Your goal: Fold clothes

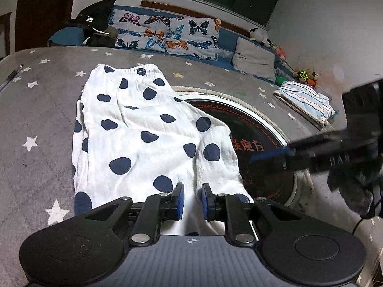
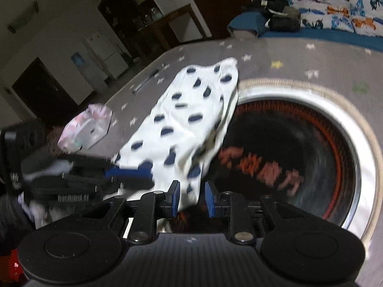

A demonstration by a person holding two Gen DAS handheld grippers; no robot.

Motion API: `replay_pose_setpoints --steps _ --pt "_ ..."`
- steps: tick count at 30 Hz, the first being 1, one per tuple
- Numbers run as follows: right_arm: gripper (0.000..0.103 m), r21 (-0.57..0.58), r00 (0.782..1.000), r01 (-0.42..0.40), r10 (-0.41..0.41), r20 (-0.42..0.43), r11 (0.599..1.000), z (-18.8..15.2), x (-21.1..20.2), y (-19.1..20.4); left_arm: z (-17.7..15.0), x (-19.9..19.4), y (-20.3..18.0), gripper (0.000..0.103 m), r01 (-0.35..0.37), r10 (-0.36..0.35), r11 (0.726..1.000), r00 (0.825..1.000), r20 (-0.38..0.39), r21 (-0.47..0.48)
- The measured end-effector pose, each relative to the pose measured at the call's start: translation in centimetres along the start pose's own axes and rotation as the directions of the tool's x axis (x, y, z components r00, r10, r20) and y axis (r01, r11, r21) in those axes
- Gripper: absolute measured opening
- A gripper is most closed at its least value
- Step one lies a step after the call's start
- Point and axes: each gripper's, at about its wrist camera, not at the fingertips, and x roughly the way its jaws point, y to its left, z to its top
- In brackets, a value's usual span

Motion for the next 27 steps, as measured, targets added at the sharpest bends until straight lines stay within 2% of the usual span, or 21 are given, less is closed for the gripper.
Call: replay_pose_setpoints --steps 6,22,23,25,27 --pt "0.023 -0.020 1.000 -0.027 0.027 0.011 0.999 -0.7 0.6 0.4 -0.1 0.0 0.1 0.017 0.003 -0.003 1.000 1.000 0.003 -0.006" --pt "0.030 -0.086 0.998 0.041 -0.036 0.058 0.995 -1.4 1.3 1.2 -0.2 -0.1 0.5 0.017 0.016 -0.016 1.000 1.000 0.010 -0.022" --pt "0.027 -0.087 0.998 0.045 -0.040 0.057 0.995 -1.5 1.2 1.3 -0.2 0.0 0.5 0.017 0.016 -0.016 1.000 1.000 0.011 -0.022" --pt "0.011 -0.090 0.997 0.052 -0.047 0.054 0.995 -1.6 0.8 1.5 -0.1 -0.1 0.6 0.018 0.020 -0.019 0.999 1.000 0.011 -0.027" --pt "0.006 -0.092 0.997 0.059 -0.055 0.052 0.994 -1.7 0.5 1.6 0.0 -0.1 0.7 0.024 0.025 -0.025 0.999 1.000 0.009 -0.035"
